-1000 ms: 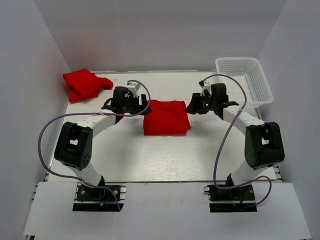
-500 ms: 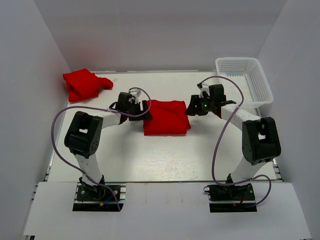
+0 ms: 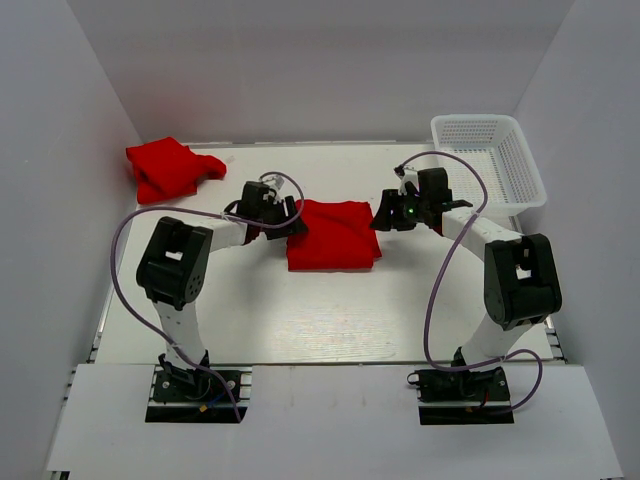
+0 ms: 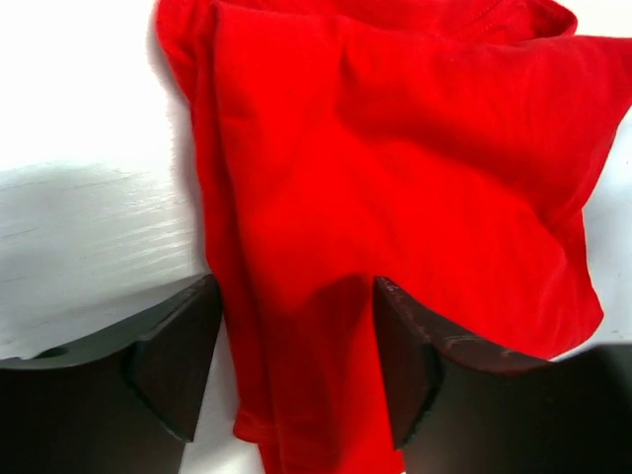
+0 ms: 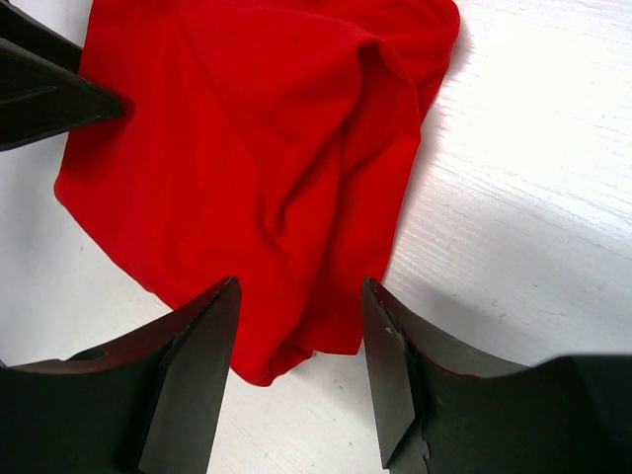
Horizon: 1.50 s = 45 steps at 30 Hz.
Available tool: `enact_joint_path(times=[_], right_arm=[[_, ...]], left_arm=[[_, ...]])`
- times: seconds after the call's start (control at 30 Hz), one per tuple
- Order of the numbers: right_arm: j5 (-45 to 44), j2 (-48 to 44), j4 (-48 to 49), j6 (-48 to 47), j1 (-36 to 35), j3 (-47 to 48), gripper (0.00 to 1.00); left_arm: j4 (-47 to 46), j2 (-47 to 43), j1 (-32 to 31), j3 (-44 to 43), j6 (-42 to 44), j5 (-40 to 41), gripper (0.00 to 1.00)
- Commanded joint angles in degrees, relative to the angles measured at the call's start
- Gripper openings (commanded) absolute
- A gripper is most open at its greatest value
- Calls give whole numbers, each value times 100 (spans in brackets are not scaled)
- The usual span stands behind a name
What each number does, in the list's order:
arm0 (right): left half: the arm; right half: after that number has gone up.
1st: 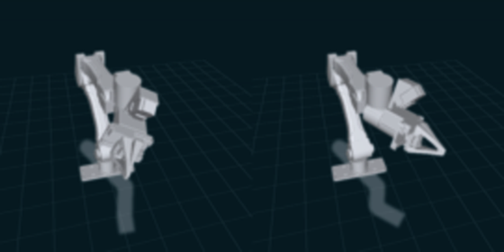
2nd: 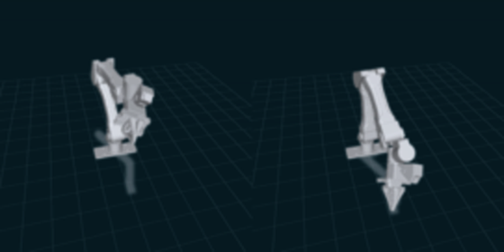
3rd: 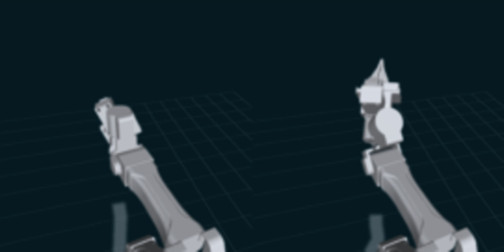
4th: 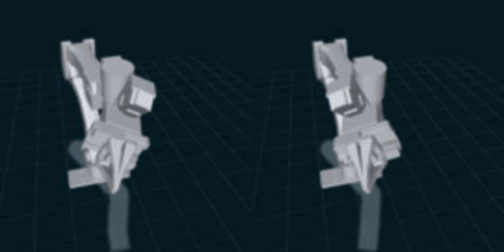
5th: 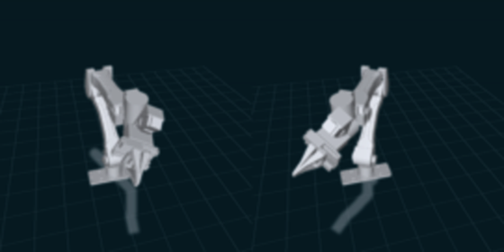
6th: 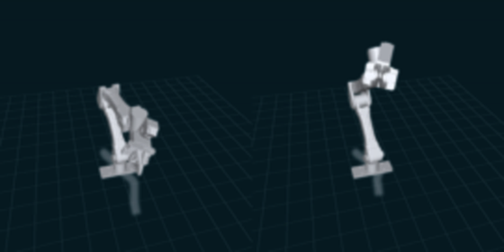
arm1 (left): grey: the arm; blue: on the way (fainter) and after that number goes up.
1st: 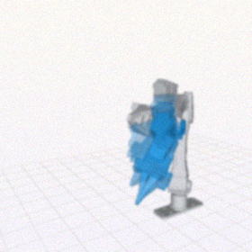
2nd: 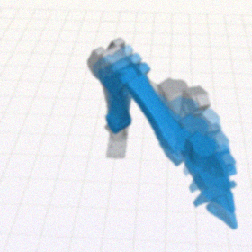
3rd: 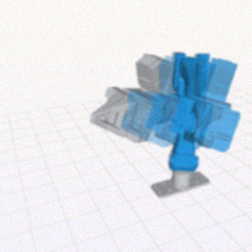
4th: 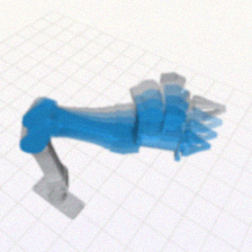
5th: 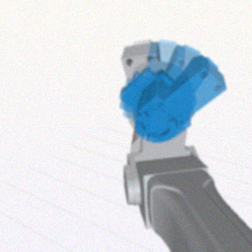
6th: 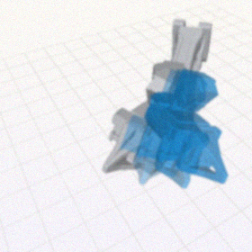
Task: Fold and stack the t-shirts
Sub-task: Smooth out wrinkles on the folded tshirt, then put the neatly folded tshirt into the corner of the board with the left arm
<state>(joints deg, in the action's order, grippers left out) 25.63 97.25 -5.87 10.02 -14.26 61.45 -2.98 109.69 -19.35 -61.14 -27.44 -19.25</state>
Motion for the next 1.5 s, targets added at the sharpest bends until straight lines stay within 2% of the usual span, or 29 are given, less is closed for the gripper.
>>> enact_joint_path(times=[0.0, 0.17, 0.3, 0.33, 0.4, 0.43, 0.53, 0.67, 0.83, 1.03, 1.23, 1.47], right_arm=[[-31, -22, 68, -70, 11, 166, 58], [-31, -84, 95, -35, 2, 113, 58], [-58, -224, 51, -70, 11, 25, 58], [-75, -242, 51, -97, 11, 34, 58], [-110, -321, 16, -97, 20, 7, 58], [-102, -330, 7, -106, 11, 7, 58], [-137, -444, -2, -105, 11, -37, 58], [-242, -645, -28, -53, 29, -142, 58], [-374, -927, -134, -27, 37, -248, 58], [-427, -1217, -108, 131, 37, -458, 63], [-418, -1472, -90, 176, 46, -625, 65], [-471, -1552, -81, 167, 46, -731, 67]], left_arm=[[922, 412, -191, 322, -182, 61, 71], [870, 781, -244, 323, -322, 298, 64], [747, 967, -244, 375, -481, 491, 47], [747, 1036, -244, 375, -542, 492, 39], [676, 1098, -244, 375, -543, 545, 31], [598, 1098, -244, 375, -543, 623, 19], [528, 1046, -192, 375, -543, 554, 0], [475, 783, -121, 375, -394, 439, 0], [115, 221, 90, 516, -78, -236, 0], [-255, -325, 379, 472, 107, -616, 0], [-255, -387, 889, -90, 160, -818, 0], [411, -440, 1364, -1600, 721, -695, 0]])
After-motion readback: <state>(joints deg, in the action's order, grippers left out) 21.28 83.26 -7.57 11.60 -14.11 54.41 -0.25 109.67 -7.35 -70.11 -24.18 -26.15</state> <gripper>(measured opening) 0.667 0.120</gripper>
